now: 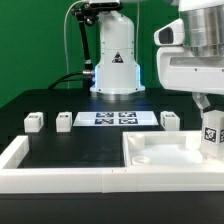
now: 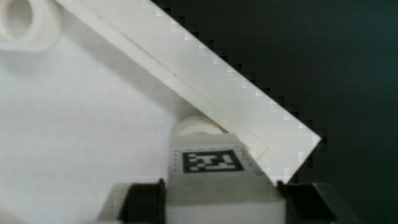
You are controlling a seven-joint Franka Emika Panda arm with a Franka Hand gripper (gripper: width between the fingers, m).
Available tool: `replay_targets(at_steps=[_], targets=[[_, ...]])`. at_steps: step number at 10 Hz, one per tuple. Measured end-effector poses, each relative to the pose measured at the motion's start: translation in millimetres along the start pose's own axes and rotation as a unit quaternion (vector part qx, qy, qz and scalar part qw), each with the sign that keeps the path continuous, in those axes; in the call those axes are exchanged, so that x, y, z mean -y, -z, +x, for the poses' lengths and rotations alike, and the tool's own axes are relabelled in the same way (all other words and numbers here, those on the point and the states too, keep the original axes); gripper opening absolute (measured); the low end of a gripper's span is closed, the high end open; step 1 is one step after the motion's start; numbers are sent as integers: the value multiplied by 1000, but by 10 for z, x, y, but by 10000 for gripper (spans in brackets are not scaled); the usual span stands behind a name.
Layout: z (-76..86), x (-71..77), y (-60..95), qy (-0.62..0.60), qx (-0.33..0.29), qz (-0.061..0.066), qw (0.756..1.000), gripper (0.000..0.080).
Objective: Assemble square table
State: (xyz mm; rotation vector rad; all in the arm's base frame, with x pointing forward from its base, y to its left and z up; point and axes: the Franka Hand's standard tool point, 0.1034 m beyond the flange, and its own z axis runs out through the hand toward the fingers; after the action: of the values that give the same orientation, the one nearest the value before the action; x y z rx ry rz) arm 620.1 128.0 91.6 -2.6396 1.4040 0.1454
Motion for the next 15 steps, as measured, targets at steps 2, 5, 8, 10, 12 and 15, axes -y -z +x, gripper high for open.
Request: replay_targets(at_steps=[2,5,8,10,12,15], targets=[[-10,4,-3,-7,2,1,1000,302],[-10,7,-16,61,5,-4,998,598],[-29,27,-25,245,0,-15,969,647],[-44,38,-21,330,0,-20,944,647],[-40,32,-24,388,1,-21,921,649],[15,52,-28,534,-23,-33,844,649]])
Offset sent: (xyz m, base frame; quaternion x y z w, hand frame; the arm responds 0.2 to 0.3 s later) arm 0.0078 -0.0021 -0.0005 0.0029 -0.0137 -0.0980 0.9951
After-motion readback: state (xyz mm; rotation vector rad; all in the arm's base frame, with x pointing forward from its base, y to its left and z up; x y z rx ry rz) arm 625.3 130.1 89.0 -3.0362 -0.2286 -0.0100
